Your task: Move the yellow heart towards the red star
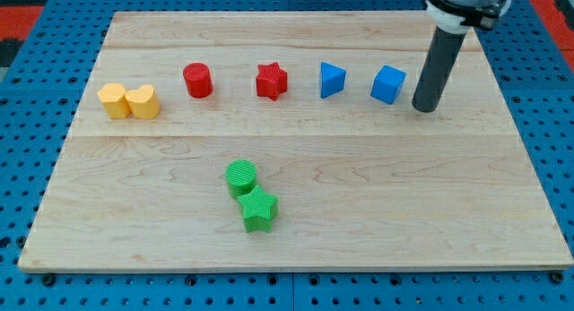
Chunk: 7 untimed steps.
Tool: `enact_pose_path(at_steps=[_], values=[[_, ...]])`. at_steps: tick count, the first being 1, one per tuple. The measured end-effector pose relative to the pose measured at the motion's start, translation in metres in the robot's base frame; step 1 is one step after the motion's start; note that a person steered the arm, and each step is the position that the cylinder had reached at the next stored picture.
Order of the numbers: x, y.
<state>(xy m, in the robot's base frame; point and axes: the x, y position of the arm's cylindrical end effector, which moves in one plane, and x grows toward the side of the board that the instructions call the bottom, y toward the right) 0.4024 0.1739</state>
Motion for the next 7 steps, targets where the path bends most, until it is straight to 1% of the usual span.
enact_pose_path(at_steps=[1, 2, 3, 4, 5, 6, 7], values=[[-0.036, -0.005], [-0.040, -0.025], [0.006, -0.024], [0.028, -0.083], [0.054, -0.169], [0.055, -0.261], [0.038, -0.374]])
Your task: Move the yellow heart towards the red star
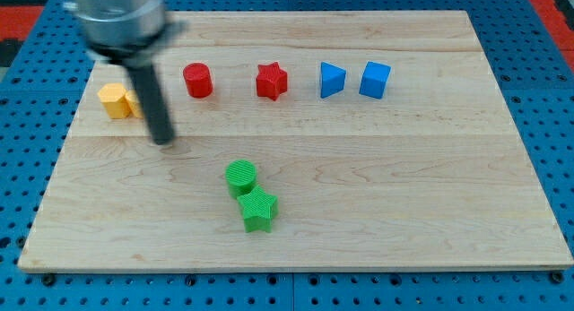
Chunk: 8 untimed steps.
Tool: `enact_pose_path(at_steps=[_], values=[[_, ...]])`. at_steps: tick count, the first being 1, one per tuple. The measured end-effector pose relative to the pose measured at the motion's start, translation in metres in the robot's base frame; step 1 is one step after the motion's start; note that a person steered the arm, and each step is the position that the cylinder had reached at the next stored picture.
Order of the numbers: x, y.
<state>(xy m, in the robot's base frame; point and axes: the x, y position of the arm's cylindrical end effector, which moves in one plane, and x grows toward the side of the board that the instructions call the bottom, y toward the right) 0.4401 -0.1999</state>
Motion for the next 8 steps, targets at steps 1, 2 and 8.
enact_pose_path(at_steps=[1, 2, 8], values=[[-0.036, -0.081], [-0.055, -0.104], [-0.042, 0.033]])
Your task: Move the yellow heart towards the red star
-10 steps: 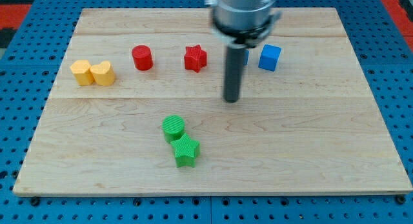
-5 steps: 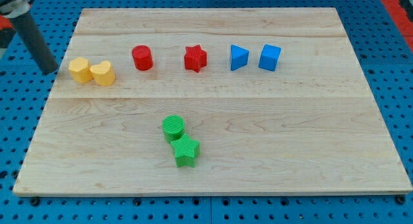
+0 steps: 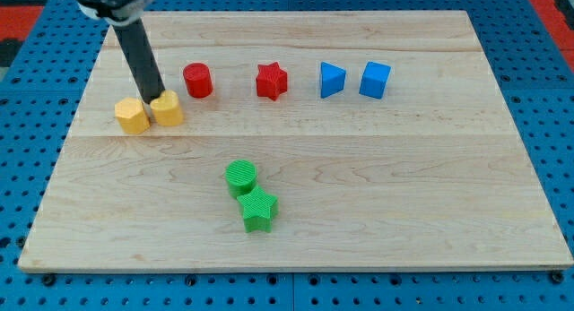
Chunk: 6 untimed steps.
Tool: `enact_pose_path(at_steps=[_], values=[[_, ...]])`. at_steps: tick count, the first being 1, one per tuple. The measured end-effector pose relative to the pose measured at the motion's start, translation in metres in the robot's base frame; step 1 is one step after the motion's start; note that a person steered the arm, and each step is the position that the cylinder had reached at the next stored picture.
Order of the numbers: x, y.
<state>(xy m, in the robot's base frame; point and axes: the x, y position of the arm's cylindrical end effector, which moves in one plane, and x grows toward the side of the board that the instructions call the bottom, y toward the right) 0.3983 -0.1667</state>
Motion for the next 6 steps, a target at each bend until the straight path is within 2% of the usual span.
enact_pose_path(at_steps=[1, 2, 3, 5, 6], values=[[0.019, 0.037], [0.038, 0.013], [0.075, -0.003], [0.046, 0.073], [0.087, 0.006]])
